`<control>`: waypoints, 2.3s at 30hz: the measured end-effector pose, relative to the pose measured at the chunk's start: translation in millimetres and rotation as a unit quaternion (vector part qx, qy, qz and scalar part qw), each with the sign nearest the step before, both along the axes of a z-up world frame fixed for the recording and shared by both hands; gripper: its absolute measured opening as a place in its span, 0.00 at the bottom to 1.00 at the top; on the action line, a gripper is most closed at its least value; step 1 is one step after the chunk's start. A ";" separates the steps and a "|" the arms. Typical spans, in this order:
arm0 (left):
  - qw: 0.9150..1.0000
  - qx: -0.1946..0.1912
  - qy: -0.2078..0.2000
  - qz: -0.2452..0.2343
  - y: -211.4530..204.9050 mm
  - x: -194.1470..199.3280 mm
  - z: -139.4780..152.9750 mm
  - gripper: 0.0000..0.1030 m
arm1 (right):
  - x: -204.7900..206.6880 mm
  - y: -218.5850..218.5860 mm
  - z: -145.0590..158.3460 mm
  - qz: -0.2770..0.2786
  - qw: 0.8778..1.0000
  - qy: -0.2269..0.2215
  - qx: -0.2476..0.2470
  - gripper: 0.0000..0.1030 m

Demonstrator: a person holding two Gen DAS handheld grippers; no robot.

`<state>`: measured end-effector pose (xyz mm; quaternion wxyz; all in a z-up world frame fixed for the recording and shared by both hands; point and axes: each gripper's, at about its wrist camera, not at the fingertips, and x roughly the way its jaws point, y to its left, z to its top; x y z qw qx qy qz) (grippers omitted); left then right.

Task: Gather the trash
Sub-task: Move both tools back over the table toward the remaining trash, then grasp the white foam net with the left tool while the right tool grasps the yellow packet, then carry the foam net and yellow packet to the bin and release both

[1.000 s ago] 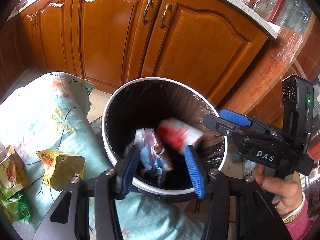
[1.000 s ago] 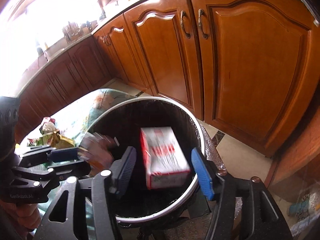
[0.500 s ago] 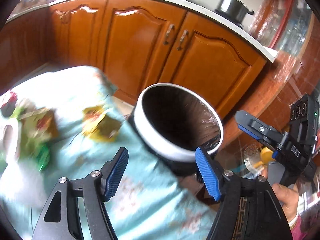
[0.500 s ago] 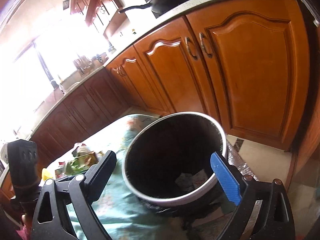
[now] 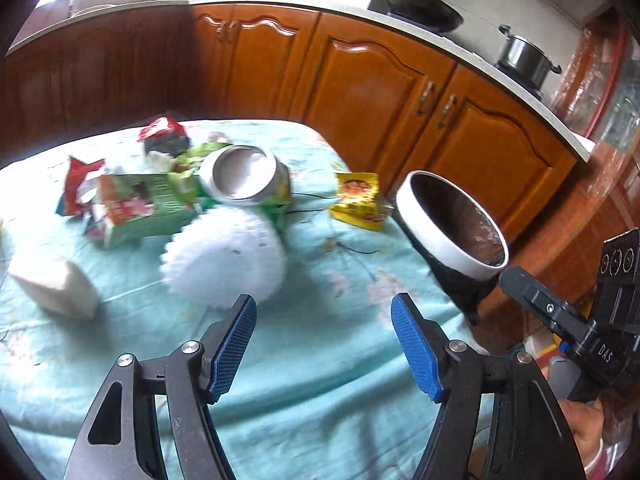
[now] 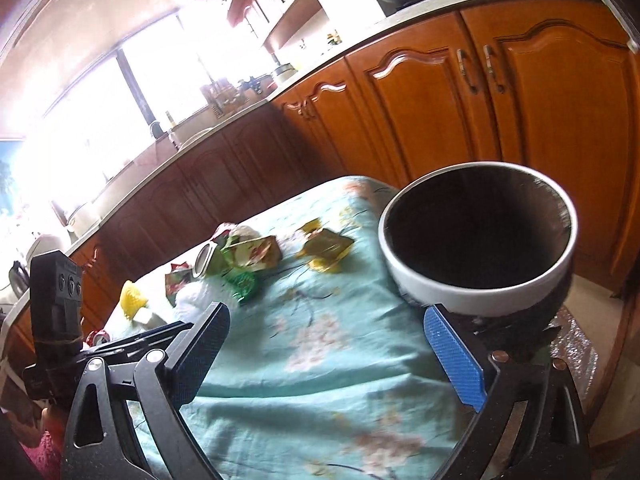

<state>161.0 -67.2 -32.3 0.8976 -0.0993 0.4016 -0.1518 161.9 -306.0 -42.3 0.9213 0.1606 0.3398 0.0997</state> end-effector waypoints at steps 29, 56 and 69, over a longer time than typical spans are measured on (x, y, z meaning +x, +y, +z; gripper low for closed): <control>0.996 0.063 0.035 0.048 32.9 59.1 -19.5 0.47 | 117.7 55.6 -36.8 0.051 0.992 0.062 -0.094 0.50; 0.999 0.024 0.021 -0.022 -9.2 29.5 0.4 0.11 | 33.6 17.7 3.9 0.041 0.998 0.030 -0.045 0.00; 0.998 0.028 0.015 -0.061 -66.8 53.0 9.8 0.11 | 17.3 -42.1 20.7 -0.020 0.999 0.013 -0.036 0.00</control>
